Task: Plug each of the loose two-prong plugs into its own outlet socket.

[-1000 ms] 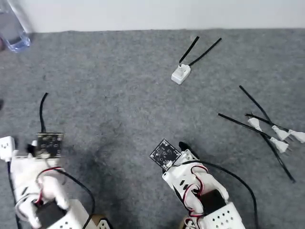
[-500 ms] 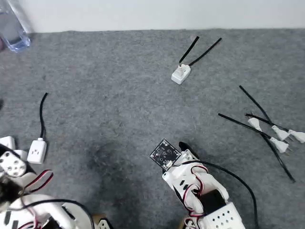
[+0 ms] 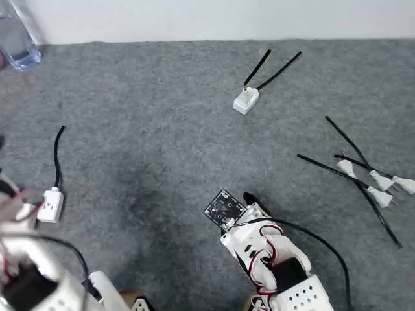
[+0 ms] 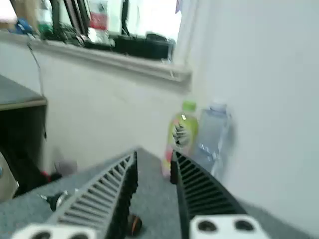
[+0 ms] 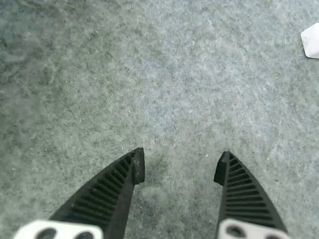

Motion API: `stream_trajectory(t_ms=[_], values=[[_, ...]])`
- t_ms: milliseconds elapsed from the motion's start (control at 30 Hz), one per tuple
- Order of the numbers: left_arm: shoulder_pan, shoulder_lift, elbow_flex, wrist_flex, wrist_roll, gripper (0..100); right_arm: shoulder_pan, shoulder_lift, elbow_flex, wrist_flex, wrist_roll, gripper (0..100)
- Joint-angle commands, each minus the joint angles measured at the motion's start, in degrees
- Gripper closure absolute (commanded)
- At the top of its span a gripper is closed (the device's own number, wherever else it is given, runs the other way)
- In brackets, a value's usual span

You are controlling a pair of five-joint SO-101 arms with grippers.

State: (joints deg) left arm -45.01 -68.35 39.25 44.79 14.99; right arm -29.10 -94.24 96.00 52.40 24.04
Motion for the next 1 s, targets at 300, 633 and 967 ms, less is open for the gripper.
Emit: stream_trajectory(t_ms=[300, 633, 967], values=[[12.1, 30.8, -23.5, 24.9, -28.7, 89, 0.7, 0.3, 0.9, -0.6, -0.5, 76.8], [7.1, 45.5, -22.8, 33.1, -57.6, 89, 0.7, 0.3, 0.9, -0.5, -0.5, 76.8], [2.7, 72.4, -31.8, 43.5, -59.1, 89, 0.7, 0.3, 0.9, -0.5, -0.5, 76.8]])
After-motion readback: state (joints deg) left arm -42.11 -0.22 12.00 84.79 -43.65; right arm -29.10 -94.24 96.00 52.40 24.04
